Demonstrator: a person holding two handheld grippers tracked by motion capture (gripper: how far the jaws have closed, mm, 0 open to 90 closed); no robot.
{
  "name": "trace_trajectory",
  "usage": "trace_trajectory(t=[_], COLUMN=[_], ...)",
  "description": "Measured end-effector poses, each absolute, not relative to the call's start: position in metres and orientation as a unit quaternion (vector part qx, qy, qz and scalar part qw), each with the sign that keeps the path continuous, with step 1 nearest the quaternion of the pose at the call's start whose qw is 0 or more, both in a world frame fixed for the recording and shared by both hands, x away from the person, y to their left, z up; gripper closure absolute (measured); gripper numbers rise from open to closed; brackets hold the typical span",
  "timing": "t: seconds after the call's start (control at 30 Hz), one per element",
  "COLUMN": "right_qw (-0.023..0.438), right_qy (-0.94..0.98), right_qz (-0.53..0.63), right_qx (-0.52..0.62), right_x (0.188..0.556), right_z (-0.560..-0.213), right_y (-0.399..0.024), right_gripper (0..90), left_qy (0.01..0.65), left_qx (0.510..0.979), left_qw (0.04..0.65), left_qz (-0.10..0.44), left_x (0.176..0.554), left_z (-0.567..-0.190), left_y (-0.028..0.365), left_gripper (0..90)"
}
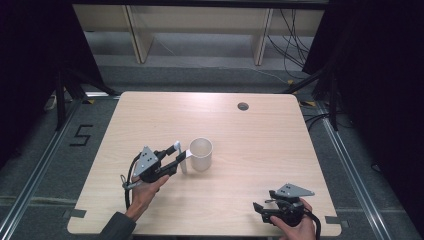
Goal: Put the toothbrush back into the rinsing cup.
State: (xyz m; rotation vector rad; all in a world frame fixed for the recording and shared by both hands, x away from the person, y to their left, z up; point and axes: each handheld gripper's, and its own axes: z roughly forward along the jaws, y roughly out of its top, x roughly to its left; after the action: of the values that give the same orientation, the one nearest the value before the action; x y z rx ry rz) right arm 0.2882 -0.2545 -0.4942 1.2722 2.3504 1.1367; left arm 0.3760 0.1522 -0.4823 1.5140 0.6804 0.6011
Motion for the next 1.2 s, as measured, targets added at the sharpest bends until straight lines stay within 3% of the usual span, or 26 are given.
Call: trace_trajectory(t=[0.1,0.3,0.53,1.2], right_qw=[0.13,0.131,0.147,0.131], right_qy=[0.803,0.801,0.8,0.796], right_qz=[0.38,0.39,0.383,0.389], right_qx=[0.44,0.435,0.438,0.445], right_x=[0.287,0.289,0.289,0.287], right_z=[-0.493,-0.495,-0.495,-0.495], right_y=[-0.255,-0.254,-0.254,-0.253], right_gripper=[24.6,24.6,24.6,24.6], left_qy=[0.307,0.319,0.326,0.347], left_qx=[0.664,0.672,0.678,0.685], left_qw=[0.631,0.619,0.613,0.607], left_qz=[0.257,0.252,0.242,0.205], left_x=[0.375,0.371,0.365,0.347], left_z=[-0.481,-0.477,-0.474,-0.469], left_y=[0.153,0.157,0.163,0.18], left_gripper=[42.7,35.2,30.7,16.0])
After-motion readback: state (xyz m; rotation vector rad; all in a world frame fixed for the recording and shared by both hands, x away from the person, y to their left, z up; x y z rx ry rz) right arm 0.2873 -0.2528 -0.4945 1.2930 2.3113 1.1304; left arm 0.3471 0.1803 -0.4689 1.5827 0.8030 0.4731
